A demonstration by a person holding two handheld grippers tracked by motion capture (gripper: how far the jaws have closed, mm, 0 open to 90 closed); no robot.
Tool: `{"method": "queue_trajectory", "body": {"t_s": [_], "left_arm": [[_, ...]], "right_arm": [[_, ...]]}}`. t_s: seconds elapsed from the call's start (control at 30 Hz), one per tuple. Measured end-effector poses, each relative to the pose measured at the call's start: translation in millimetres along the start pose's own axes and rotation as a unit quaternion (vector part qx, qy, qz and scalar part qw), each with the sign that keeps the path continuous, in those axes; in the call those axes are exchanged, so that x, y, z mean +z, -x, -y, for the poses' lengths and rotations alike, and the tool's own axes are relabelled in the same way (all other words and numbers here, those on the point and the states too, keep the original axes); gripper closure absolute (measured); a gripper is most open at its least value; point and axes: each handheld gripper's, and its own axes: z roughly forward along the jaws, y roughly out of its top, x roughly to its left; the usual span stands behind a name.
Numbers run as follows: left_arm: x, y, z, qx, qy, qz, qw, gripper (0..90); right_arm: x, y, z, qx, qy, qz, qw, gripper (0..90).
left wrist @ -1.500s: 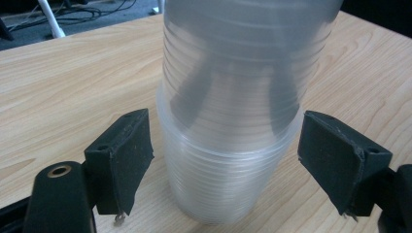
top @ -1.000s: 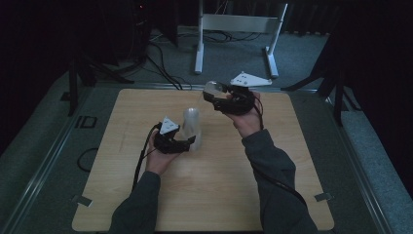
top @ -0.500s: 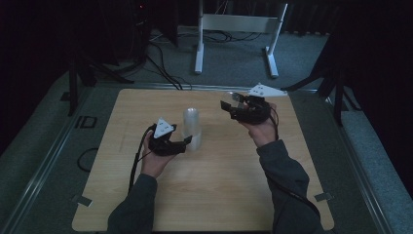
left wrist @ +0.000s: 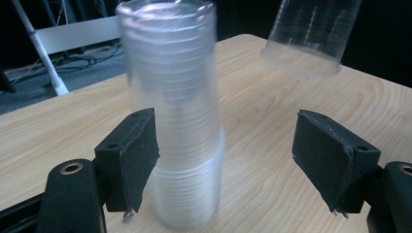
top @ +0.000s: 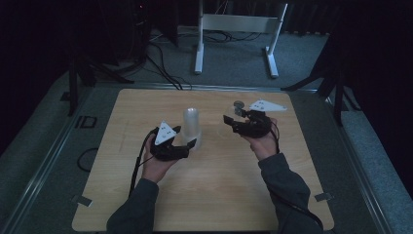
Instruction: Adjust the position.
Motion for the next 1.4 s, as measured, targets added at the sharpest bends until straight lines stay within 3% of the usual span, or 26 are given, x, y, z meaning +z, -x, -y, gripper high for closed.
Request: {"method": "queue_trajectory", "body": {"t_s": [0.13,0.17,0.23,0.63,1.4], "left_arm": [[-0.5,6.8,-2.7,0.007,0.002,0.009,0.9999,24.5],[-0.2,8.4,-3.2,0.009,0.003,0.013,0.9999,25.8],[0.0,11.9,-4.0,0.012,0.003,0.018,0.9998,26.2],[10.4,28.6,-3.4,0.024,-0.002,0.038,0.9990,26.2],[26.7,49.9,1.1,0.043,-0.026,0.050,0.9975,26.2]], "right_arm": [[0.6,-0.7,3.8,0.000,-0.003,0.001,1.0000,41.0],[1.0,-3.2,19.0,0.007,-0.013,0.007,0.9999,41.0],[0.3,-3.3,22.3,0.009,-0.014,0.008,0.9998,41.0],[-9.0,0.5,49.5,0.060,-0.012,0.018,0.9979,41.0],[2.5,-9.7,65.9,0.088,-0.017,0.008,0.9960,40.9]]}}
